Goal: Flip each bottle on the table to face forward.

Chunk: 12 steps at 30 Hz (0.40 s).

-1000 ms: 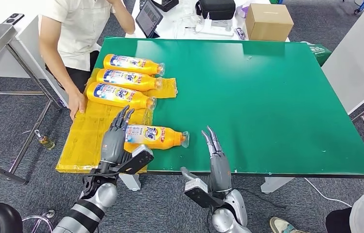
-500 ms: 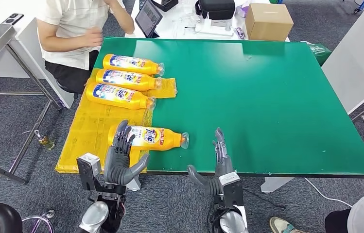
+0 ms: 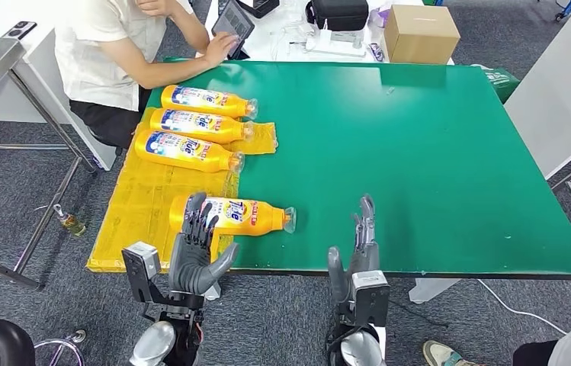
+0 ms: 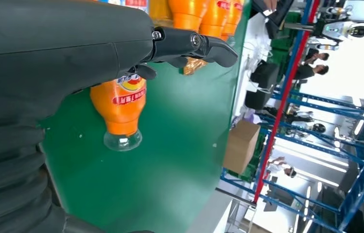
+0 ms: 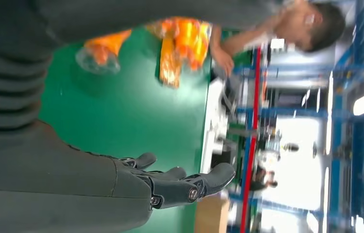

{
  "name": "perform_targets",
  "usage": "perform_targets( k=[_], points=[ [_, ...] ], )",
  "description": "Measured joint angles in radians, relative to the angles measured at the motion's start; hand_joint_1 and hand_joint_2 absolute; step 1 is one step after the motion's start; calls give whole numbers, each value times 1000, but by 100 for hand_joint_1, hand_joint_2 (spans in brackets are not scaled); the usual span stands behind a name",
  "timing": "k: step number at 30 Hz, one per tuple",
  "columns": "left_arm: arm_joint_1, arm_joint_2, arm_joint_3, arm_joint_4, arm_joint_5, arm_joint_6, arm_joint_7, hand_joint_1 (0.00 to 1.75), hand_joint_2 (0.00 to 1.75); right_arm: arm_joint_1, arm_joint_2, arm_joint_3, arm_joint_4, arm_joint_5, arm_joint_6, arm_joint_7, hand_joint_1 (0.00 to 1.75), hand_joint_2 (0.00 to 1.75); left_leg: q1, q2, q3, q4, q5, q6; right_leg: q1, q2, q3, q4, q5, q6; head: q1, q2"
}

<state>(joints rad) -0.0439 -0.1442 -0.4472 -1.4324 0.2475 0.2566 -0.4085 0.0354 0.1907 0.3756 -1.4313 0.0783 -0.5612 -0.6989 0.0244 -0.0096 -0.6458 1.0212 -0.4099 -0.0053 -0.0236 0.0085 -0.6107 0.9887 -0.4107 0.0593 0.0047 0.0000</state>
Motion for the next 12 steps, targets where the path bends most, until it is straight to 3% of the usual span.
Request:
perform_targets(
  k=[4,8,12],
  points=[
    [7,4,-19,-3,18,-39,6,0,175,0,11,0,5,-51,-10,19,0,175,0,0,0,0,0,0,0,0,0,0,0,0,0,0],
    [18,14,-26,-7,58,-155,0,0,175,4,6,-3,3,-116,92,52,0,175,0,0,0,0,0,0,0,0,0,0,0,0,0,0],
    [31,20,-29,-13,62,-185,-6,0,175,9,-1,-7,-1,-95,96,46,0,175,0,0,0,0,0,0,0,0,0,0,0,0,0,0]
  ],
)
